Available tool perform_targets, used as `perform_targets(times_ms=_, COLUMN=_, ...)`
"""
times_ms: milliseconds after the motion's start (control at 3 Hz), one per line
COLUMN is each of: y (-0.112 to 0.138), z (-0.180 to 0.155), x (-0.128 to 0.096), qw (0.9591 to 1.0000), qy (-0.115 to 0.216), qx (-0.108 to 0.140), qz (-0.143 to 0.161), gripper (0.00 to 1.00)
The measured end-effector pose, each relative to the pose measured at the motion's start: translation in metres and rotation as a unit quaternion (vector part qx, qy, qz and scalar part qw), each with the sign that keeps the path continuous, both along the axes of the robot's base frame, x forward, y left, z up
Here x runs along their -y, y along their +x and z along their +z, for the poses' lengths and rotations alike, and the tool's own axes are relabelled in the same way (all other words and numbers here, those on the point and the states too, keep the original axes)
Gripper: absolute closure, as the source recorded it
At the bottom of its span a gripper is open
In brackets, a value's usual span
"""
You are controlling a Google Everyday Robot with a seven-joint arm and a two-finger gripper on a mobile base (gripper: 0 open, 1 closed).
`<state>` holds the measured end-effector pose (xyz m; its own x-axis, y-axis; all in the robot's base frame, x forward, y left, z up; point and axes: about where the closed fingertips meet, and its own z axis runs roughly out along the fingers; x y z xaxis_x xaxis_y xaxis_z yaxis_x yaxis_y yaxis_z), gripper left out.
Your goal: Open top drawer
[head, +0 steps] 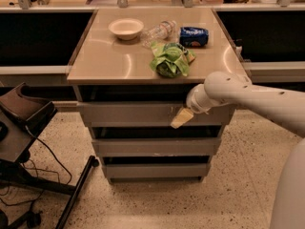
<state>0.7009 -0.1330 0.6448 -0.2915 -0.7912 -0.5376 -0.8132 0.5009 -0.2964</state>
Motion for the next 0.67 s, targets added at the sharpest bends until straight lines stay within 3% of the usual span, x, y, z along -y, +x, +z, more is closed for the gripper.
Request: perform_targets(times_ms=667, y=-0.0001, z=0.0004, x=-0.0001, qw=1.0000, qy=0.000, qx=0.000, qz=0.000, gripper=0.42)
